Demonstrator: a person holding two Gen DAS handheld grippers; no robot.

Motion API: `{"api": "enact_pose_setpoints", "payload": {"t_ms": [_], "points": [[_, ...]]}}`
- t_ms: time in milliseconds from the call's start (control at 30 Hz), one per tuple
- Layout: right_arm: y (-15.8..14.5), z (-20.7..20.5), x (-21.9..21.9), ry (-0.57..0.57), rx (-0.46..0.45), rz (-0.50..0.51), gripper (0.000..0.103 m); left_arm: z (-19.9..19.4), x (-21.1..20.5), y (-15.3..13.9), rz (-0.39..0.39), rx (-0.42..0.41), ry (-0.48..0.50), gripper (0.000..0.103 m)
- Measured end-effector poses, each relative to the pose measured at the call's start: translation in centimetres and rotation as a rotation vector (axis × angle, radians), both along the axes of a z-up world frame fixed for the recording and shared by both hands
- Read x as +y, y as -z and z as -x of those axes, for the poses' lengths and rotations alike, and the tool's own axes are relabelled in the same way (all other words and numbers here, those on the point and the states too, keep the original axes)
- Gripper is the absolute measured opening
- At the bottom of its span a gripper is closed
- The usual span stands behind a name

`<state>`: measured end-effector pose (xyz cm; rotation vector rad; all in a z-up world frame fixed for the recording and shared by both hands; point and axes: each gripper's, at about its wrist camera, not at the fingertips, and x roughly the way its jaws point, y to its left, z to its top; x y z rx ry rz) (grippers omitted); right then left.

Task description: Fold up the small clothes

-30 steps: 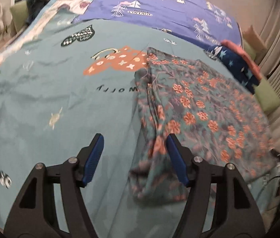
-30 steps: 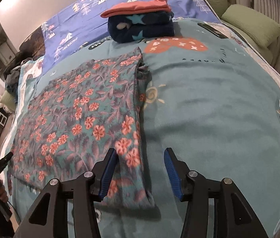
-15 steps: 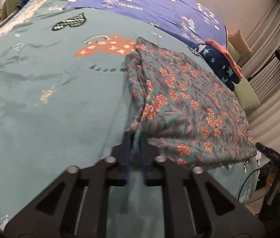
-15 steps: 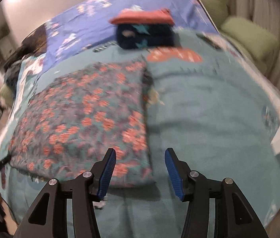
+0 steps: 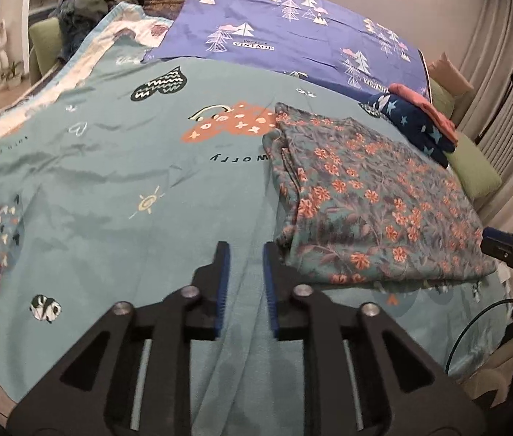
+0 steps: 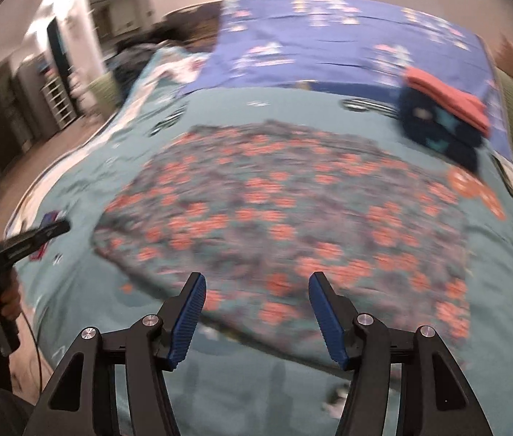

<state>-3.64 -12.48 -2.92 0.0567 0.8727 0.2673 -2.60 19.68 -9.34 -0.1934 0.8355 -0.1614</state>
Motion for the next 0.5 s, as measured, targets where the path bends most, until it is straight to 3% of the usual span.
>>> {"api": "enact_pose_setpoints", "payload": {"t_ms": [300,400,500], "points": [[1.3,-1.3,7.2,-0.140,0.011,0.112,0.060,0.0,0.1,0.6,-0.039,-0.002,0.024,0.032],[1.3,-1.3,9.6,-0.177,-0.044,0.180,0.061,-0.3,0.5,1.0,-0.052,0.007,0.010,0.043],[1.2,-0.5,12.7,-0.242,-0.164,0.288,0.071,-0.9,1.2,1.4,-0.068,0.005,-0.018,0.054]]}}
